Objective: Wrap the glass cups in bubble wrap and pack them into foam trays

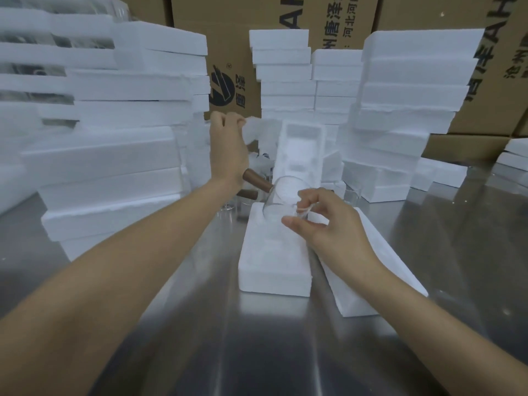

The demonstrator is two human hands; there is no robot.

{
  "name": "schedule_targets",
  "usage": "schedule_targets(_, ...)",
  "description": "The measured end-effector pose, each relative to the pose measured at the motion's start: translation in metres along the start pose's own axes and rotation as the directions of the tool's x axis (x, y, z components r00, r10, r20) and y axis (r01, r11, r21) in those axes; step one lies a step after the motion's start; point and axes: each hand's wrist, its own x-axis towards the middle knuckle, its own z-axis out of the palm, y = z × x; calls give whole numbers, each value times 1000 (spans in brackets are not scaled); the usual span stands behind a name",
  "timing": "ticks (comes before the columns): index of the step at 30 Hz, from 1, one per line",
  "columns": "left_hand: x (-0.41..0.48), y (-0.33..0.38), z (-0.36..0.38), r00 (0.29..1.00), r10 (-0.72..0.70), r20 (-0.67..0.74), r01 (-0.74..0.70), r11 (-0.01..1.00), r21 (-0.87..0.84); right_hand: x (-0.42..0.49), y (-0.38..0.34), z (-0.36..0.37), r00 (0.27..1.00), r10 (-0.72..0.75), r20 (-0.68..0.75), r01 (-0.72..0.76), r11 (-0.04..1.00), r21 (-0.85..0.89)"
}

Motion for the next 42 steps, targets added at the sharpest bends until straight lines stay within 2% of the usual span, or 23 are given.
schedule_targets(1, -8, 7, -6, 1000, 12, -20, -14, 996, -89, 0, -1, -1, 1000, 1, -25, 0, 999, 32)
schedule_targets(5, -58, 23, -38, 973, 233, 7, -233, 972, -21, 0, -1, -7, 997, 15, -72, -11, 998, 65)
schedule_targets(7, -85, 26, -53, 958, 280, 59, -280, 960, -10, 3, 2, -9, 994, 65, -85, -56, 993, 104)
schedule_targets(10, -113, 26, -76, 946, 275, 173, -288, 956, 54, 6, 1, -12, 987, 110, -113, -81, 969, 232)
schedule_targets(13, -127, 26, -94, 945, 157, 285, -216, 958, 188, 9, -1, -18, 980, 131, -146, -74, 936, 344)
schedule_targets(16, -127, 32, -105, 921, 53, 386, -114, 984, 138, 14, -6, -26, 967, 190, -170, -104, 904, 415)
schedule_targets(18, -125, 37, -107, 878, 95, 469, -153, 984, 86, 18, -9, -31, 960, 229, -162, -131, 877, 462)
schedule_targets(20, -117, 39, -112, 860, 204, 468, -301, 943, 142, 21, -12, -36, 953, 263, -149, -145, 831, 537)
schedule_targets(22, -106, 34, -122, 829, 231, 509, -403, 878, 257, 23, -16, -42, 952, 282, -116, -154, 774, 615)
schedule_targets(24, -98, 25, -131, 724, 102, 682, -498, 761, 415, 21, -18, -45, 956, 279, -90, -155, 742, 653)
schedule_targets(26, -98, 18, -134, 642, -64, 764, -559, 642, 524, 18, -19, -44, 963, 251, -102, -135, 770, 623)
schedule_targets(28, -99, 14, -133, 663, -82, 744, -537, 639, 550, 15, -21, -41, 973, 209, -103, -117, 819, 562)
schedule_targets(33, -95, 17, -134, 875, 17, 483, -306, 793, 527, 12, -28, -40, 981, 181, -65, -124, 852, 509)
schedule_targets(35, -97, 24, -135, 924, 43, 380, -225, 864, 450, 12, -29, -41, 986, 156, -55, -104, 843, 528)
schedule_targets(37, -101, 32, -134, 938, 68, 341, -215, 884, 415, 12, -33, -41, 995, 92, 49, -103, 804, 586)
schedule_targets(39, -108, 40, -131, 941, 104, 323, -241, 875, 421, 8, -38, -38, 975, -8, 221, -124, 807, 578)
schedule_targets(42, -116, 46, -126, 948, 137, 286, -265, 837, 478, -1, -37, -28, 913, -51, 404, -111, 923, 368)
